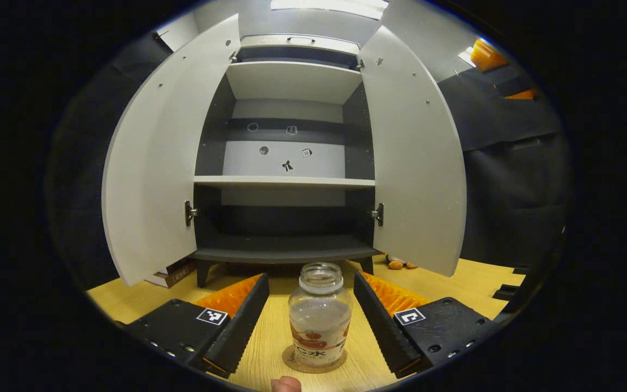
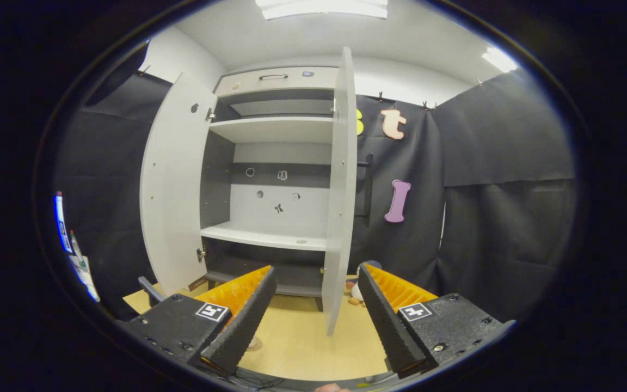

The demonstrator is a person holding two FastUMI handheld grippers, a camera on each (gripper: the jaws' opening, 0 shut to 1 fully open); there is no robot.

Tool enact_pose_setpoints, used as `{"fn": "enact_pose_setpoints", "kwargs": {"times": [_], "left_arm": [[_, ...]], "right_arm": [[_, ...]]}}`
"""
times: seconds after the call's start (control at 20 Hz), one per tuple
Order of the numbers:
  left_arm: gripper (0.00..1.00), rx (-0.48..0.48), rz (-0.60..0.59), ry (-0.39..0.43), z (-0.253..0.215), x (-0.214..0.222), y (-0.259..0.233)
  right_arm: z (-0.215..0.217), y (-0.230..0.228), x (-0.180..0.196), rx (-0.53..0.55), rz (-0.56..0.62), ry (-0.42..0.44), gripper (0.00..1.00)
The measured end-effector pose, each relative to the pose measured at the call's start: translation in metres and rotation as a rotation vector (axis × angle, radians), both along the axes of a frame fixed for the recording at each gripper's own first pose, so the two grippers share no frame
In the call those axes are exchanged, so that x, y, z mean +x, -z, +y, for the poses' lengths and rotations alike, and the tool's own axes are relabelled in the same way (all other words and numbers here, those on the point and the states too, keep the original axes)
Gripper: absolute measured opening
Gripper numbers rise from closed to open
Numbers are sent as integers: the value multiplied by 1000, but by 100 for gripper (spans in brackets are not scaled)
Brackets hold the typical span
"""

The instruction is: Grasp the bottle in the cabinet with the left hand and place it on the coaster, then close the right door with the right hand and the left door with the left hand.

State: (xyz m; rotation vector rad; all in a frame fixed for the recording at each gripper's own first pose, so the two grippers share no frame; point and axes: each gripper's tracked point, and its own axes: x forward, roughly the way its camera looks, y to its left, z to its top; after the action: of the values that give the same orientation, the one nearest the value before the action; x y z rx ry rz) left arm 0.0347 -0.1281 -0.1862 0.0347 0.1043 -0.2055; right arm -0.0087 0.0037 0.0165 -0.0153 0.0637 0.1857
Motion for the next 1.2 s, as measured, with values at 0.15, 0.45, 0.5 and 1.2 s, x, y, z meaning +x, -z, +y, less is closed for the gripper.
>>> {"fn": "enact_pose_setpoints", "kwargs": {"times": [0.15,0.45,0.5,1.2], "left_arm": [[95,-31,-6,14,-2,-3,-42],[94,-51,-49,-7,12,-14,-128],[95,-49,-53,-7,16,-16,-137],[90,-8,-28,-62,49,-43,-144]], "right_arm": [[3,8,8,30,-6,-29,99],[-32,1,35,117,-41,12,99],[-42,-6,41,120,-58,25,99],[-125,-87,189,-33,-108,188,99]]}}
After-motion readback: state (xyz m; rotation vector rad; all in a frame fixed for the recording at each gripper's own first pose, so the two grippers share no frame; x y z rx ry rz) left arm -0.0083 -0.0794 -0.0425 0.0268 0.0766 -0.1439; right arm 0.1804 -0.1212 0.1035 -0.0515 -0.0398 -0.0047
